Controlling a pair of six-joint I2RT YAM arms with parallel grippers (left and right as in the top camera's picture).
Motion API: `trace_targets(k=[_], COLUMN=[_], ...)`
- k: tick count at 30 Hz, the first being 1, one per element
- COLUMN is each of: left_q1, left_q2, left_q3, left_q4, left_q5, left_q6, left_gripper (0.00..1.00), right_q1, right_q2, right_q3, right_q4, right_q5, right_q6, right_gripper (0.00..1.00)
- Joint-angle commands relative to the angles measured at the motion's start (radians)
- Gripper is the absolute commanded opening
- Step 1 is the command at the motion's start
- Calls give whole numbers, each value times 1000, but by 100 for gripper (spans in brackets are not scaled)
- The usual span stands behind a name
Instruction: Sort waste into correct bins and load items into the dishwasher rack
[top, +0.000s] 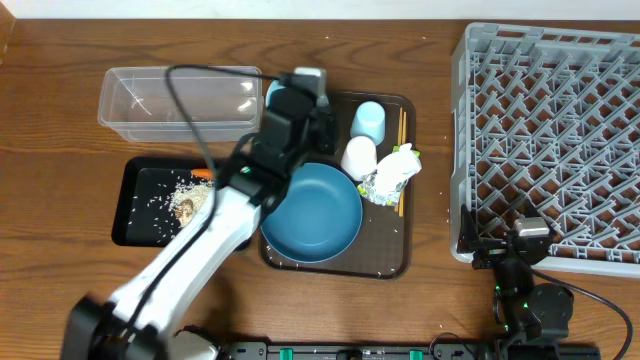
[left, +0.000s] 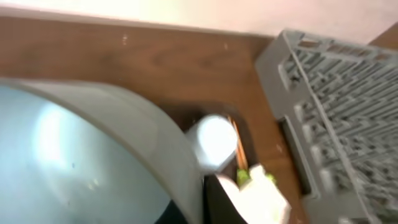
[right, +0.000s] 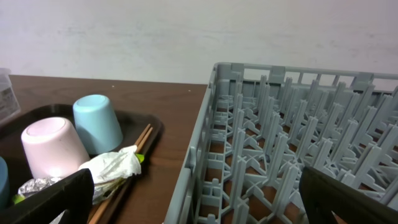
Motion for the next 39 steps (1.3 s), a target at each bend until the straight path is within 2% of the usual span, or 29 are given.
trace_targets(k=[1,4,7,12,15,19,28,39], left_q1=[71,185,324,582,688,776,863,1035], left_q2=[-95,-177,-230,-249,-243,-243,-243,-243], left_q3=[16,-12,-46,-122,-171,-223,-326,-343], left_q4=[-109,-171,-150,35,126,142,154,160], left_q5=[77,277,505,899,1028,1117,1238,1363], left_q6=[-243,-257,-271,-431,-518,-553,-561,-576], left_gripper=[6,6,6,6,6,6,6,6], right_q1=[-6,-6,-6,-6,-6,-6,-6,-6], right_q2=[-6,-6,-6,-6,-6,-6,-6,-5], right_q3=[-1,-1,-1,-1,-1,-1,-1,-1], right_q4=[-5,-5,-5,-5,-5,-5,-5,-5], right_q5=[6,6,6,6,6,6,6,6], right_q6=[11,11,11,11,11,11,11,11], right_gripper=[99,99,99,99,99,99,99,99])
